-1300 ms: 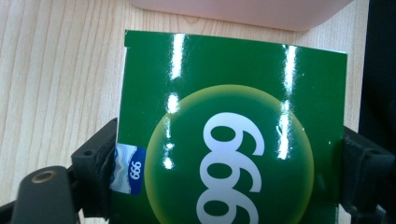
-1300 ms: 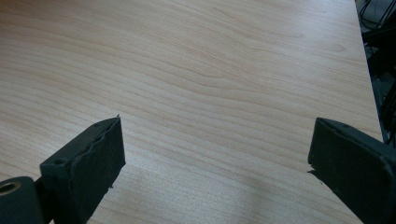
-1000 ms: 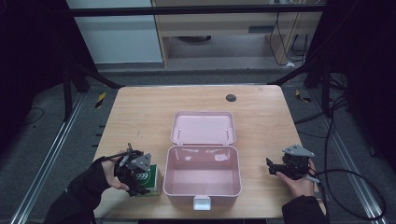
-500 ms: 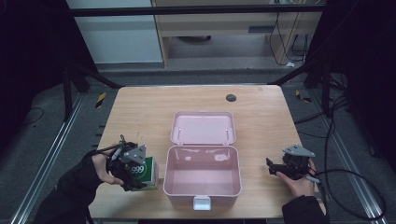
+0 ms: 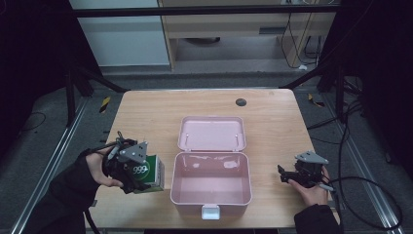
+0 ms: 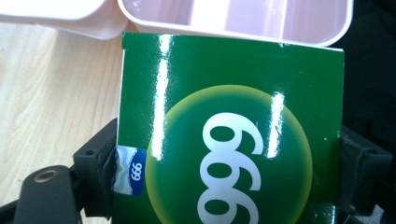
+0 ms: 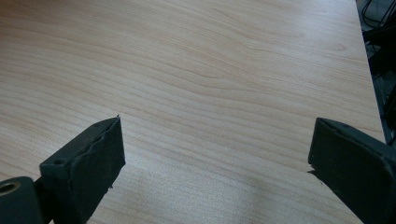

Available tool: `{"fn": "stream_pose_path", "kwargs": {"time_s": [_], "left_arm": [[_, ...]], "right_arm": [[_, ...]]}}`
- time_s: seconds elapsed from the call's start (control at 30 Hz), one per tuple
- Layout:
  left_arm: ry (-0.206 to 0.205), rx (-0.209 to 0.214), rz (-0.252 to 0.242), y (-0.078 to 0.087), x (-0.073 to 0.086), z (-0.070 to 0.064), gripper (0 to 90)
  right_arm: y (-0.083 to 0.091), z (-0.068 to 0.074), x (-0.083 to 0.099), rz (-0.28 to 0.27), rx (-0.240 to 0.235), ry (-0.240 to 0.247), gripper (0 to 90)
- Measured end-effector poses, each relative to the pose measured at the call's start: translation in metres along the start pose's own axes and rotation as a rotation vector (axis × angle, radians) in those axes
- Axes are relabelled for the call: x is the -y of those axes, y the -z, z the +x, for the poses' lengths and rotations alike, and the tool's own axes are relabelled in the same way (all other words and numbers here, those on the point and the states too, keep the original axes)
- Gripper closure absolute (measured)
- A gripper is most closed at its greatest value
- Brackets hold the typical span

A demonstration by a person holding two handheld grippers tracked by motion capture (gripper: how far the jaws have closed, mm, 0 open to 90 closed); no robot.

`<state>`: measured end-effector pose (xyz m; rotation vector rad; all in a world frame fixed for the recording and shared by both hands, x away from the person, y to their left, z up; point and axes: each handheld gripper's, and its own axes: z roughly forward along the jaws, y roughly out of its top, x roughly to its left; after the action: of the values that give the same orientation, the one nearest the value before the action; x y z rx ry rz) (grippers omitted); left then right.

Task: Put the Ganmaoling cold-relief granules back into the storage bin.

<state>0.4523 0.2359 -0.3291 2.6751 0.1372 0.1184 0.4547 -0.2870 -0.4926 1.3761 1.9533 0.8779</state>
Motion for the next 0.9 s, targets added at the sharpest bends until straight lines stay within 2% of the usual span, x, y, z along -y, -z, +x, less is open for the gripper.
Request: {"fn": "stream_pose_path", "kwargs": {"time_s": [0.37,0.9], "left_arm": [[-0.014,-0.001,-0.016,0.021,-0.019,-0.003,14.0],[-0.029,0.025,-0.02,0.025,-0.042,-0.005,14.1]], "right_arm": [[0.0,0.0,0.0,0.001,0.0,-0.001,4.0],[0.0,0.0,0.0,0.005,0.0,0.002,4.0]]}}
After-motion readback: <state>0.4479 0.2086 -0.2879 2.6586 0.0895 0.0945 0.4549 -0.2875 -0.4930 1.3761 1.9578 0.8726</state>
